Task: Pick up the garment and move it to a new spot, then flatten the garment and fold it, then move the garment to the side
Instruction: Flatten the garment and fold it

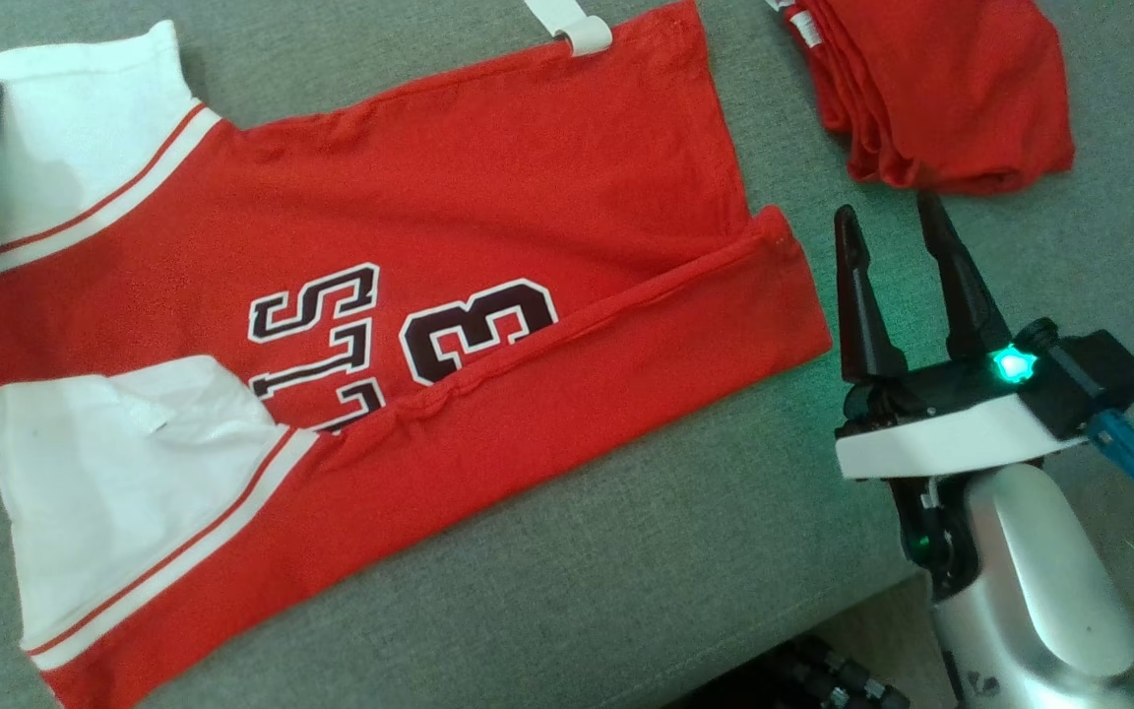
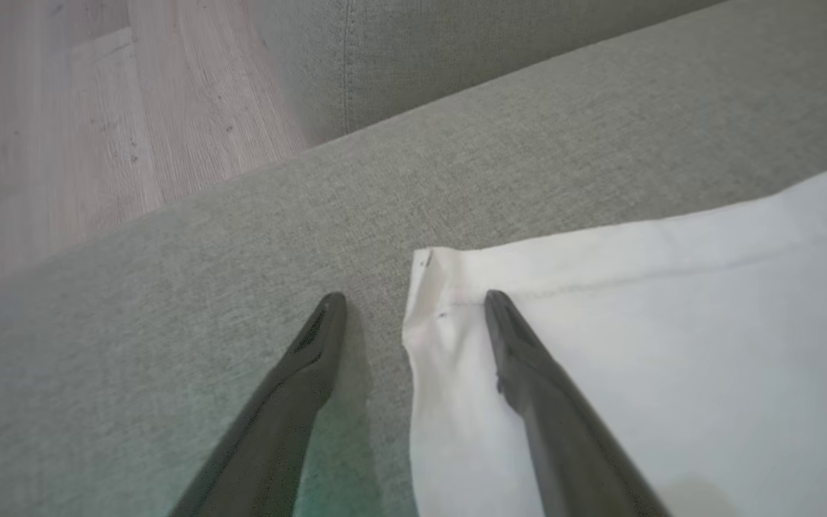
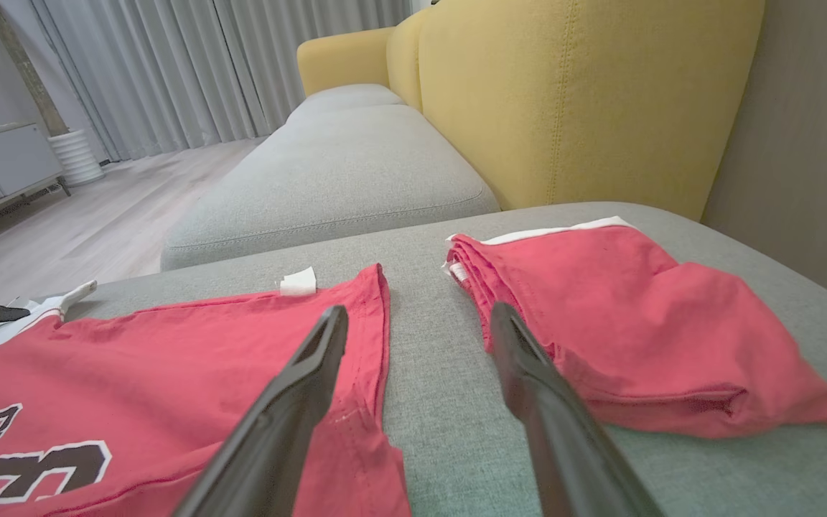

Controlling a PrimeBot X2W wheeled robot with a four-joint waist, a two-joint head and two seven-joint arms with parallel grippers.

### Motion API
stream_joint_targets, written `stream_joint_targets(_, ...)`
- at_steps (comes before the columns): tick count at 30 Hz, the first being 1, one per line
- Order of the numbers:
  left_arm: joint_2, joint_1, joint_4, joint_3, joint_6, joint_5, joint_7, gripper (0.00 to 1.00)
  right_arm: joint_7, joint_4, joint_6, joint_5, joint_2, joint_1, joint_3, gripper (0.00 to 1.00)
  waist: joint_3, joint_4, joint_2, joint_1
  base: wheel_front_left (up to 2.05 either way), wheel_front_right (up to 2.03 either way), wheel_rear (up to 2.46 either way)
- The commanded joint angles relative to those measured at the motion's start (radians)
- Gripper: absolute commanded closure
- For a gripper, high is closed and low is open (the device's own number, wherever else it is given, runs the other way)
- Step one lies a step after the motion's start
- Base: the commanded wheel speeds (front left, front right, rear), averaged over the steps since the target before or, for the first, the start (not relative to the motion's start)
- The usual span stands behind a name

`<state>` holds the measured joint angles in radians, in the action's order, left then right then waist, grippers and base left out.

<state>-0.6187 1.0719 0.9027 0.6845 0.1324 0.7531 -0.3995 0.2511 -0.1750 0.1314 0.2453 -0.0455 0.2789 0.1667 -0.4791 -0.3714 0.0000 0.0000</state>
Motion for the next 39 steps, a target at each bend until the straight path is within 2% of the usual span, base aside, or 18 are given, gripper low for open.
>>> stream_joint_targets(1,-0.038,0.010,0.003,-0.009,-0.002,0.020,-0.038,0.01,0.011,0.032,-0.001,0.004,-0.005,0.003,0.011,0.00,0.002,0.002,0.0000,0.0000,0.00,0.00,0.00)
stream_joint_targets(2,-0.032,0.002,-0.006,0.002,-0.002,0.041,-0.067,0.92,0.011,0.031,-0.001,0.003,-0.005,0.003,0.007,0.00,0.005,0.006,0.0000,0.0000,0.00,0.00,0.00)
stream_joint_targets(3,-0.033,-0.003,-0.018,0.013,-0.002,0.059,-0.085,1.00,0.011,0.029,-0.001,0.001,-0.005,0.002,0.002,0.00,0.008,0.010,0.0000,0.0000,0.00,0.00,0.00)
stream_joint_targets(9,-0.038,-0.003,-0.047,0.041,-0.002,0.080,-0.007,1.00,0.011,0.021,-0.001,-0.021,-0.005,0.011,-0.026,0.00,0.032,0.052,0.0000,0.0000,0.00,0.00,0.00)
stream_joint_targets(16,-0.002,0.002,-0.091,0.068,-0.002,0.029,0.250,1.00,-0.001,-0.003,-0.001,-0.105,-0.005,0.034,-0.068,0.00,0.092,0.132,0.0000,0.0000,0.00,0.00,0.00)
stream_joint_targets(20,0.045,-0.030,-0.144,0.091,-0.008,-0.012,0.395,1.00,-0.074,0.001,-0.001,-0.201,-0.005,0.061,-0.112,0.00,0.140,0.214,0.0000,0.0000,0.00,0.00,0.00)
stream_joint_targets(24,0.064,-0.085,-0.219,0.101,-0.036,-0.030,0.476,1.00,-0.167,-0.013,-0.001,-0.268,-0.005,0.097,-0.152,0.00,0.173,0.277,0.0000,0.0000,0.00,0.00,0.00)
stream_joint_targets(28,0.077,-0.140,-0.293,0.113,-0.062,-0.038,0.515,1.00,-0.243,-0.042,-0.001,-0.296,-0.009,0.130,-0.170,0.00,0.192,0.325,0.0000,0.0000,0.00,0.00,0.00)
stream_joint_targets(31,0.081,-0.200,-0.376,0.122,-0.091,-0.038,0.532,1.00,-0.321,-0.094,-0.001,-0.319,-0.041,0.168,-0.181,0.00,0.205,0.366,0.0000,0.0000,0.00,0.00,0.00)
stream_joint_targets(35,0.074,-0.266,-0.491,0.132,-0.135,-0.039,0.536,1.00,-0.413,-0.194,-0.001,-0.333,-0.085,0.226,-0.210,0.00,0.212,0.408,0.0000,0.0000,0.00,0.00,0.00)
stream_joint_targets(39,0.066,-0.306,-0.592,0.151,-0.167,-0.049,0.519,1.00,-0.460,-0.311,-0.001,-0.364,-0.126,0.295,-0.240,0.00,0.207,0.438,0.0000,0.0000,0.00,0.00,0.00)
